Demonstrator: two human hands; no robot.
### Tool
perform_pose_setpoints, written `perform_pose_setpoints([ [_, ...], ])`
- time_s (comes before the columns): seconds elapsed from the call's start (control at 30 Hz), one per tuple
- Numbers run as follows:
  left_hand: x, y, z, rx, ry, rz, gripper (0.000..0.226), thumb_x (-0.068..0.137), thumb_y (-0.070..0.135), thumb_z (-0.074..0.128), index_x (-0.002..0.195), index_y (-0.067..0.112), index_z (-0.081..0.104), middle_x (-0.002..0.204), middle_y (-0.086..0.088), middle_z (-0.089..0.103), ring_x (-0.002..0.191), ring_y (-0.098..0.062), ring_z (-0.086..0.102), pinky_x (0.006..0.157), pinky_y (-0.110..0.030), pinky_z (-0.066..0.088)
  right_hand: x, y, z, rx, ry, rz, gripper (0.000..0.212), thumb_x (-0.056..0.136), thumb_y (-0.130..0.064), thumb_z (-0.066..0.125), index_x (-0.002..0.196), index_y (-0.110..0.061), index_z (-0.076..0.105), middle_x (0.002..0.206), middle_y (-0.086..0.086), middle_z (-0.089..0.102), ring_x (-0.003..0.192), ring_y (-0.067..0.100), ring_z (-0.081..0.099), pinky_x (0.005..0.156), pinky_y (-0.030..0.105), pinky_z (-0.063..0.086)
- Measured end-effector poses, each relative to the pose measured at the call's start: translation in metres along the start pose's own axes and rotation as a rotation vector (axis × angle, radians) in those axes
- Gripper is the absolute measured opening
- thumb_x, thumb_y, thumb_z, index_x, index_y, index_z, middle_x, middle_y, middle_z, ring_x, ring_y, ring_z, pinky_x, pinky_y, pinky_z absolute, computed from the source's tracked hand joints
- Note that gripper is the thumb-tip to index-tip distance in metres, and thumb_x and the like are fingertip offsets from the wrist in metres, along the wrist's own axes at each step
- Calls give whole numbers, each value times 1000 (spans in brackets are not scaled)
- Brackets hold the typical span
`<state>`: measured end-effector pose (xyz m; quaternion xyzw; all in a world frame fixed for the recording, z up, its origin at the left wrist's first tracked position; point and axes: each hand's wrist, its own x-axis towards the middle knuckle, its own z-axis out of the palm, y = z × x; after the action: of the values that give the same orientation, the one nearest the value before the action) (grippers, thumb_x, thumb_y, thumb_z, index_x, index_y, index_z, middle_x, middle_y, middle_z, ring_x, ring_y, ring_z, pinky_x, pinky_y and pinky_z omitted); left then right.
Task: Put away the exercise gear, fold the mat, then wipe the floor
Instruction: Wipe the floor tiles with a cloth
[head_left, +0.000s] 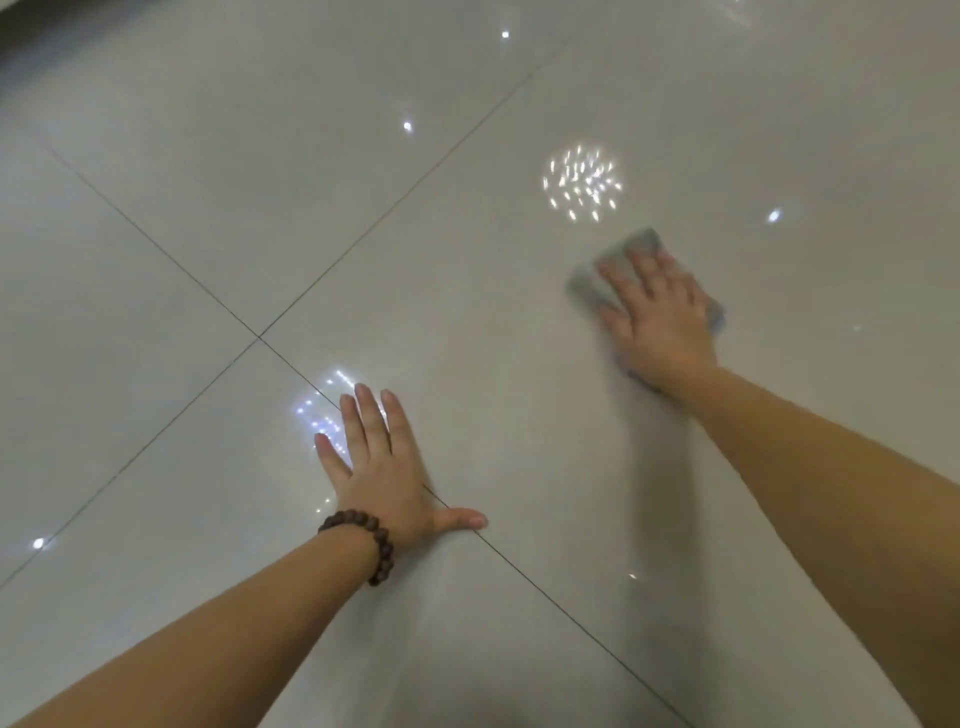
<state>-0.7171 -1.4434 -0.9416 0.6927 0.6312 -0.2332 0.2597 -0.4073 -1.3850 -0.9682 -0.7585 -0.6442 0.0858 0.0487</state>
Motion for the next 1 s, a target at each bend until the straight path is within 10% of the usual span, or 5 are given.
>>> perform_pose_setpoints([
  [0.13, -3, 2, -2, 33, 10, -4, 162, 32, 99, 49, 124, 8, -49, 147, -19, -41, 136, -34, -38, 110, -62, -11, -10, -9, 4, 42, 66, 344, 56, 92, -49, 29, 146, -35, 29, 158, 5, 21, 146, 28, 11, 116, 52, 10],
  [0.37, -8, 5, -2, 42, 18, -5, 165, 28, 98, 41, 137, 4, -39, 150, -19, -37, 139, -33, -33, 113, -62, -7, -122, -42, 17, -46, -115, -697, 48, 94, -49, 38, 141, -39, 38, 155, 1, 28, 144, 29, 22, 115, 50, 15],
  [0.6, -28, 58, -1, 52, 61, 178, 162, 35, 98, 45, 141, 5, -34, 151, -15, -37, 140, -29, -33, 114, -58, -8, -69, 152, -45, 20, -121, 406, 59, 96, -54, 30, 150, -36, 14, 161, 2, 5, 147, 25, 0, 117, 50, 7],
  [0.87, -93, 159, 60, 251, -189, 249, 154, 51, 95, 48, 134, -1, -40, 145, -21, -43, 136, -35, -37, 113, -64, -3, -237, 57, 2, -61, -114, -489, 52, 94, -52, 37, 145, -42, 28, 157, 1, 23, 145, 30, 17, 115, 52, 11],
  [1.0, -95, 181, 68, 268, -217, 120, 163, 42, 97, 48, 123, -6, -48, 139, -26, -48, 132, -42, -40, 109, -69, -6, -192, 155, -15, -15, 36, -37, 55, 90, -54, 34, 143, -40, 33, 153, 4, 32, 142, 29, 25, 111, 50, 19],
])
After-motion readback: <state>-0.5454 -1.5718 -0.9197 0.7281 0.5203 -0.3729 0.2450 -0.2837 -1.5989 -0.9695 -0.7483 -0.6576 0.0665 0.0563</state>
